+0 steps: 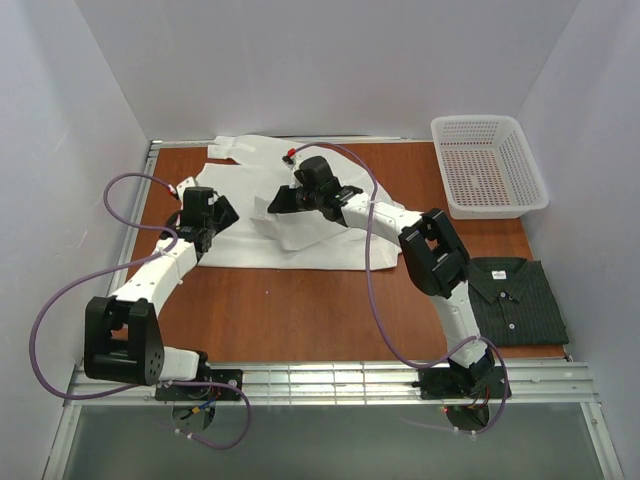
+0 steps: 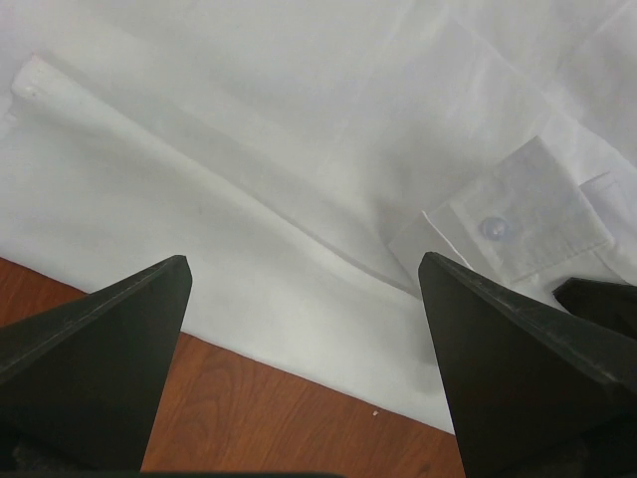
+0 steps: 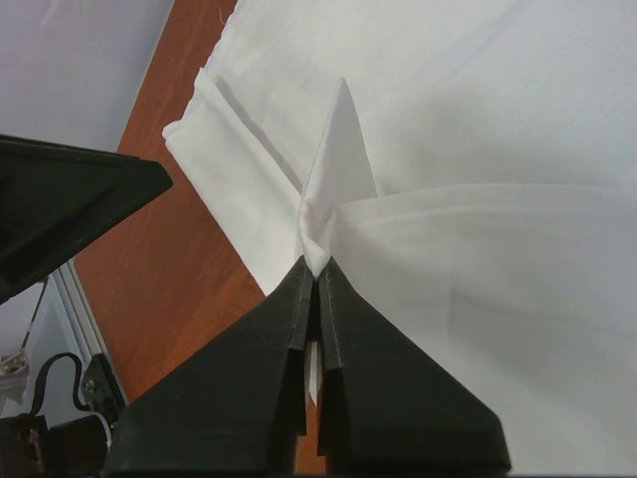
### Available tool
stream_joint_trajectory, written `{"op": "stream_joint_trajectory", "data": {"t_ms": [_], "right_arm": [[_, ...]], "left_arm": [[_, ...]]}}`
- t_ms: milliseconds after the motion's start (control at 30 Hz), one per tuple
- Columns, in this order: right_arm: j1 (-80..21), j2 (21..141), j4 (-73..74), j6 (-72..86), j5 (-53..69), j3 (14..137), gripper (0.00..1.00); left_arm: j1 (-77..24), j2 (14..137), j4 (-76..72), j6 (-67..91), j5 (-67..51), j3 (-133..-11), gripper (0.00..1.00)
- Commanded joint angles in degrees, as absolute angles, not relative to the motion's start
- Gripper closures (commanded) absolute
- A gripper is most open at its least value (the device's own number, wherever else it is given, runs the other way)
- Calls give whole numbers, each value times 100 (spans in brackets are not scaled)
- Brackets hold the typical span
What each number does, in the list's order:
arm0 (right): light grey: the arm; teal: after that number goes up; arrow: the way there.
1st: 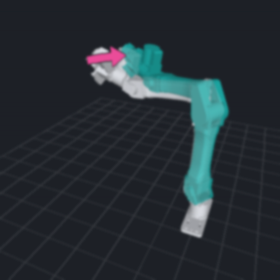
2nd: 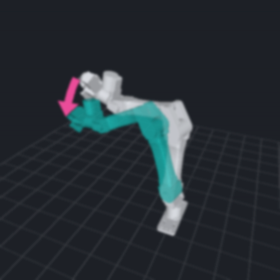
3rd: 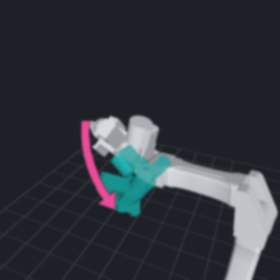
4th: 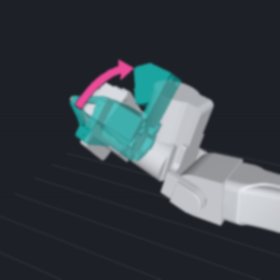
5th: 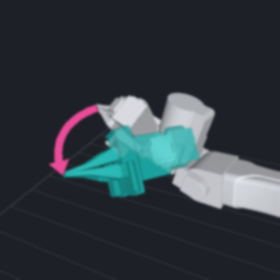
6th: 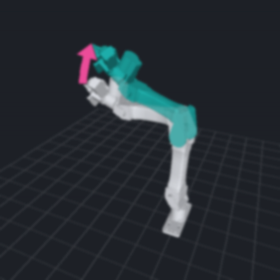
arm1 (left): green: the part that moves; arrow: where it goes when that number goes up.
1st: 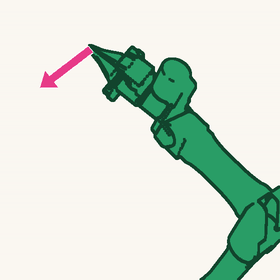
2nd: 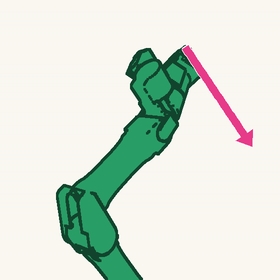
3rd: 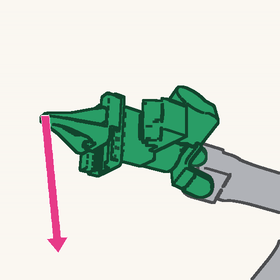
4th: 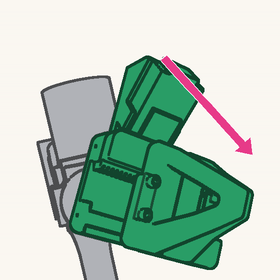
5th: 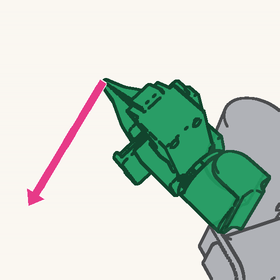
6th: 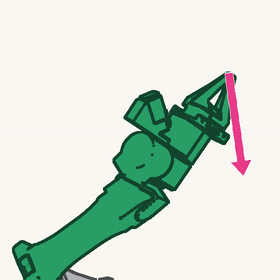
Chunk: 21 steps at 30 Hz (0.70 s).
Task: Fold and stack the long sleeve shirts
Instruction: Fold the shirt
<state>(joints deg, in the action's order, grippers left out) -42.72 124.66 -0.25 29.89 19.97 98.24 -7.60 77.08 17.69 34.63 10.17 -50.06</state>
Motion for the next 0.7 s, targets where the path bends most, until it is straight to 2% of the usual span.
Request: {"op": "stream_joint_trajectory", "data": {"t_ms": [0, 333, 367, 400, 467, 500, 567, 600, 667], "right_arm": [[-4350, 12551, -782, 3463, 2127, 10063, 99], [-4535, 13060, -1362, 3998, 3154, 10547, 99], [-4553, 13061, -1371, 3999, 3164, 10538, 95], [-4553, 13061, -1362, 3990, 3138, 10512, 82], [-4501, 12947, -1345, 3894, 2910, 10240, 65], [-4465, 12868, -1336, 3841, 2831, 10117, 53], [-4316, 12534, -1231, 3579, 2559, 9645, 43], [-4255, 12246, -1187, 3473, 2488, 9459, 33], [-4079, 11911, -950, 3088, 2321, 8968, 30]], "left_arm": [[-729, 7638, 1767, 3577, 1353, -4922, 12], [-721, 7322, 1714, 3683, 1652, -4808, 12], [-721, 7278, 1688, 3683, 1635, -4782, 12], [-721, 7251, 1661, 3683, 1617, -4746, 12], [-721, 7207, 1556, 3665, 1521, -4702, 12], [-721, 7224, 1547, 3665, 1486, -4702, 12], [-721, 7303, 1547, 3630, 1407, -4711, 12], [-721, 7347, 1556, 3621, 1328, -4720, 12], [-721, 7453, 1556, 3621, 1231, -4746, 11]]}}
